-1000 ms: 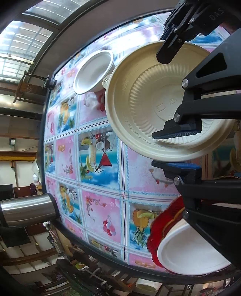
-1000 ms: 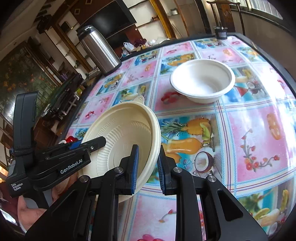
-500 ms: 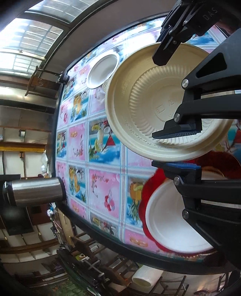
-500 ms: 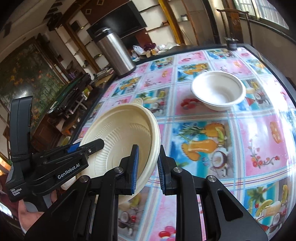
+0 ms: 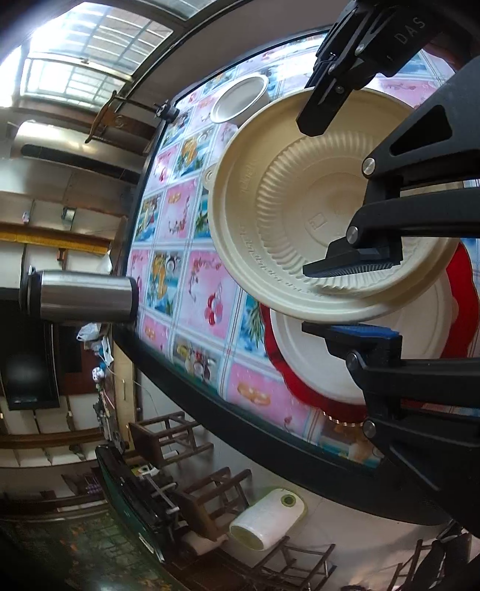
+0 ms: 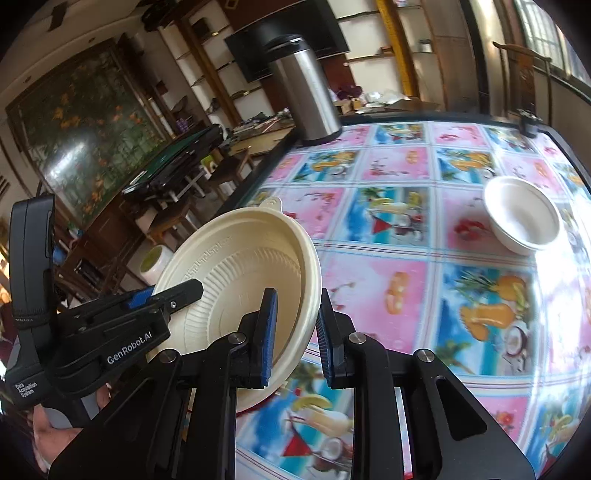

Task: Organize plates and bowls
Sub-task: 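Carry the cream bowl with the left gripper over the stack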

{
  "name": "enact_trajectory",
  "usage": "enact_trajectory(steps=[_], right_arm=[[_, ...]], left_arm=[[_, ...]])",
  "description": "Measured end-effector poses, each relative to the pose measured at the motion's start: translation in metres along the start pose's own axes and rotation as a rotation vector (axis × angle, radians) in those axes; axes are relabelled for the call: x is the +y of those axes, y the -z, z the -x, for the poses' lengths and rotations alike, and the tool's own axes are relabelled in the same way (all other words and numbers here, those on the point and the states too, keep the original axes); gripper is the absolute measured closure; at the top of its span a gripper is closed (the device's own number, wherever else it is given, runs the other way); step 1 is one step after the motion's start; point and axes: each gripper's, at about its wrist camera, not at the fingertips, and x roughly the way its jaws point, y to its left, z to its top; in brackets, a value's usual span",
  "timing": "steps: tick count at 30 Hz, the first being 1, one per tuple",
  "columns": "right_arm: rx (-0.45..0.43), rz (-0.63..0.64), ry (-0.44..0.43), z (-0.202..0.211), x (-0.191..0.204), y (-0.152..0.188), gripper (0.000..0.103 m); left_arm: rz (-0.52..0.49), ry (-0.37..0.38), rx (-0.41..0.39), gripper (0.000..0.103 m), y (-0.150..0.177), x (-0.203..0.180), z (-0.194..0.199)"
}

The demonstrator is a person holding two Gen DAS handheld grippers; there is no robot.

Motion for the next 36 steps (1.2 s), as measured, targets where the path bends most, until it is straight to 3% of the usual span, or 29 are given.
enact_trajectory(steps=[10, 18, 25, 36], right_arm=[[0.065, 0.054, -0.032, -0.035, 0.033, 0.004, 0.081], [0.104, 0.074, -0.007, -0.059, 0.037, 0.011, 0.081], [0.131, 0.105, 0.024, -0.07, 0.042, 0.017, 0.081], [0.118, 0.069, -0.021, -0.069, 0.038, 0.018, 0.081]], left_arm=[[0.053, -0.046, 0.025, 0.081, 0.013, 0.036, -0.01], [0.066, -0.056, 0.037, 0.081, 0.021, 0.045, -0.021], [0.064, -0.093, 0.029, 0.081, 0.026, 0.049, -0.026], [0.069, -0.164, -0.039, 0.079, 0.031, 0.051, -0.023]])
